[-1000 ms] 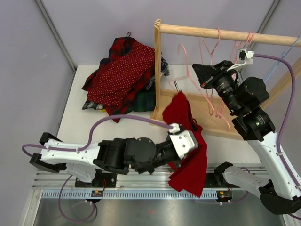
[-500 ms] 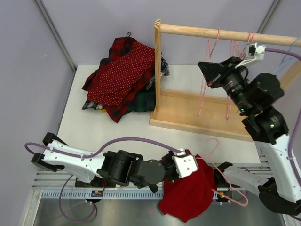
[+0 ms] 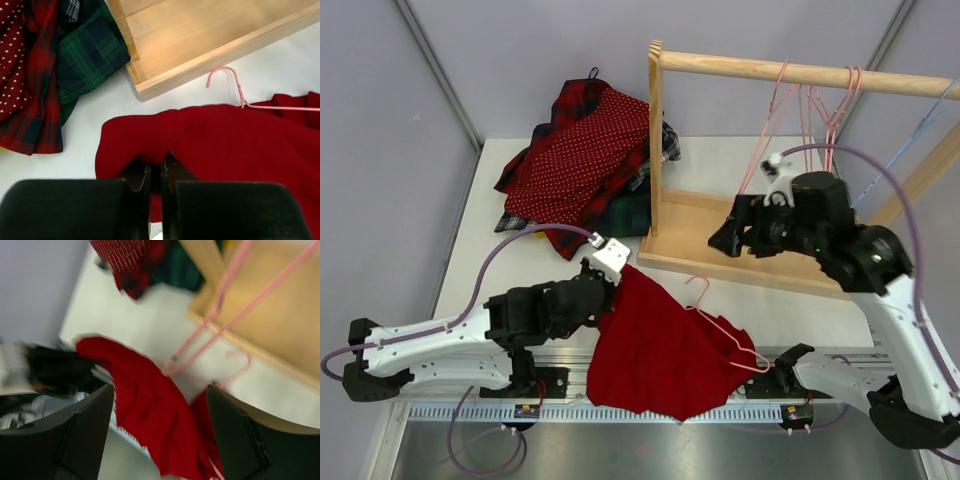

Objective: Remove the skirt from the hanger

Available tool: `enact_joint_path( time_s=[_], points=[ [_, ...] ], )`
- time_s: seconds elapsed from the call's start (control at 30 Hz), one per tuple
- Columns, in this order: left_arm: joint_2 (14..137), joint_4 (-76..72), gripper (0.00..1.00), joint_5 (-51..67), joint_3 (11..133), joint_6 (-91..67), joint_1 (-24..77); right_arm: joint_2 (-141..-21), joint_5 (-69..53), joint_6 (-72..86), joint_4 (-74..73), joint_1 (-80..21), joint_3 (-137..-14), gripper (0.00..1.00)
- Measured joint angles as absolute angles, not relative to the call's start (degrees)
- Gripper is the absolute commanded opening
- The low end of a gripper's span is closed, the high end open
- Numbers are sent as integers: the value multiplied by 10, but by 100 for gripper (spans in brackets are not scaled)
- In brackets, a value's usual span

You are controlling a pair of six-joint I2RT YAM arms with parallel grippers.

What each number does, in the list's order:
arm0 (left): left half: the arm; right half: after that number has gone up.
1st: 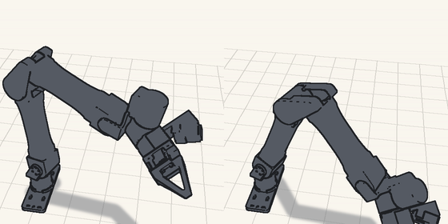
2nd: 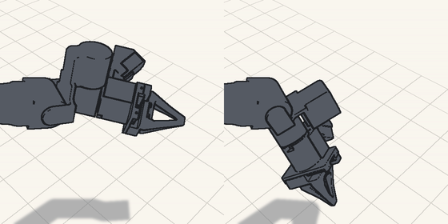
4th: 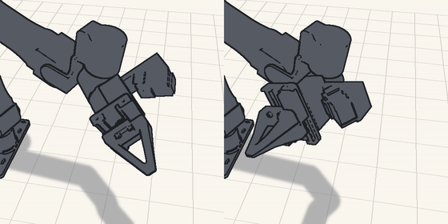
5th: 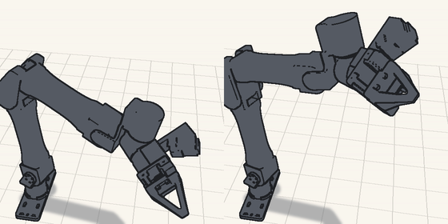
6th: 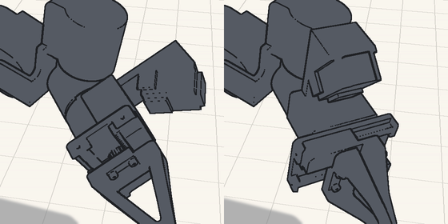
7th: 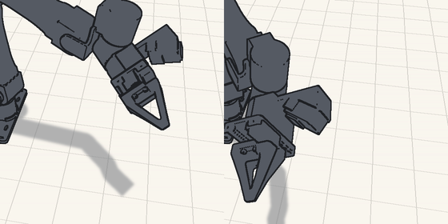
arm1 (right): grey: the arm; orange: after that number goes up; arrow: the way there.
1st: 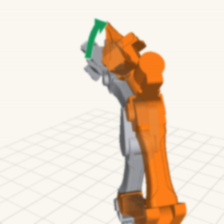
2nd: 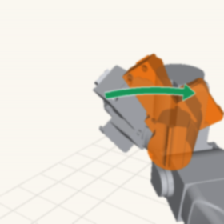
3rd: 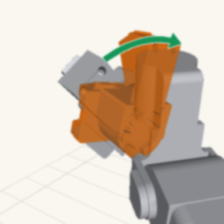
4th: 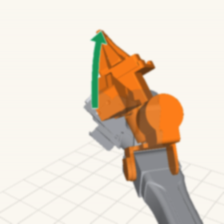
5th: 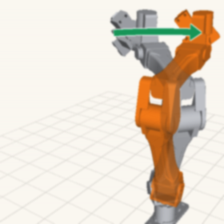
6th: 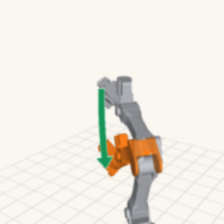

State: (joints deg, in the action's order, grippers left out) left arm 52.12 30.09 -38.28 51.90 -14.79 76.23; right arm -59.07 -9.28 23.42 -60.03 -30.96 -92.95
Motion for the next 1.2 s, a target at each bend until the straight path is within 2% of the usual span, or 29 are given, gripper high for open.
enact_joint_path(
  time_s=[0.13,0.27,0.6,0.93,1.2],
  points=[
    [490,311,0,-381,518,-161,757,-601,-140,246,-620,-310,-778,80],
    [478,342,0,-386,518,-189,757,-602,-165,256,-630,-310,-689,80],
    [347,380,0,-392,513,-215,757,-639,-185,253,-594,-310,-574,77],
    [346,402,0,-400,515,-216,757,-673,-193,300,-508,-319,-515,74],
    [346,402,0,-403,515,-216,757,-700,-208,369,-416,-413,-443,68]
  ],
)
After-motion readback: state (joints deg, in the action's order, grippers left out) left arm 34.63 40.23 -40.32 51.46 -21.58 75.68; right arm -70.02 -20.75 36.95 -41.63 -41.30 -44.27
